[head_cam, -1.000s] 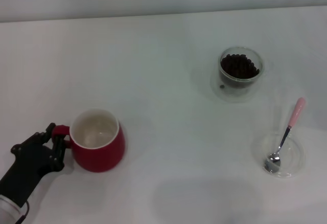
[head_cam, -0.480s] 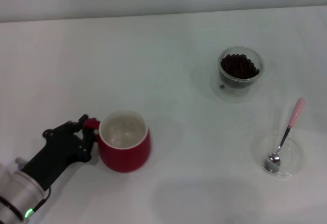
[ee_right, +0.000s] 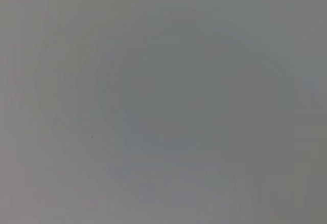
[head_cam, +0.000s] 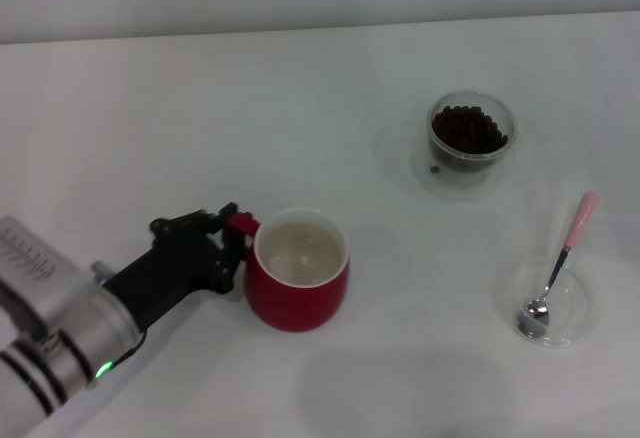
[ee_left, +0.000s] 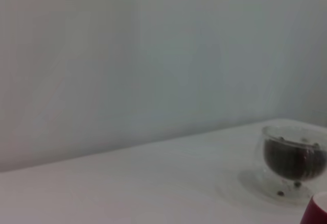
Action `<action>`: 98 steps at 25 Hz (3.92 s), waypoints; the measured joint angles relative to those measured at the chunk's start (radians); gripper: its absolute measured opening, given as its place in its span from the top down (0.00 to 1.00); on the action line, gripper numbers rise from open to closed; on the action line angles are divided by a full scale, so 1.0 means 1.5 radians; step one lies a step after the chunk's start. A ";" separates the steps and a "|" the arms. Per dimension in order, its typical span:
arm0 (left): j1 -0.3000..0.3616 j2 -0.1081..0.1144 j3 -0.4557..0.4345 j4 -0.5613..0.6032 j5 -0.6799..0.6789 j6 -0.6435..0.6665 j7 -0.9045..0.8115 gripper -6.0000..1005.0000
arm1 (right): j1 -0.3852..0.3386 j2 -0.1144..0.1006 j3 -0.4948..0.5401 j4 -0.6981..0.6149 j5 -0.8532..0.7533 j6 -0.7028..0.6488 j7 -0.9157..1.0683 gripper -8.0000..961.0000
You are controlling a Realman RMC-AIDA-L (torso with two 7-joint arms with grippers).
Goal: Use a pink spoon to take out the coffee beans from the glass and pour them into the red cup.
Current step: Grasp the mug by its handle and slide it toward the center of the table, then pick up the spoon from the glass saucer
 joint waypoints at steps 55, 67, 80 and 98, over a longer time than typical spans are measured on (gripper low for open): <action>0.047 0.000 -0.003 -0.010 0.051 -0.038 0.007 0.40 | -0.006 0.001 -0.005 -0.009 -0.005 0.006 -0.002 0.19; 0.114 0.001 -0.035 -0.004 0.046 -0.115 0.008 0.27 | -0.029 0.000 -0.019 -0.027 -0.009 0.007 -0.006 0.19; 0.178 0.004 -0.056 0.051 -0.003 -0.217 0.009 0.23 | -0.092 -0.005 -0.122 -0.086 -0.061 -0.025 0.153 0.19; 0.184 0.007 -0.056 0.124 -0.108 -0.220 0.003 0.23 | -0.125 -0.109 -0.124 -0.163 -0.427 0.046 0.769 0.18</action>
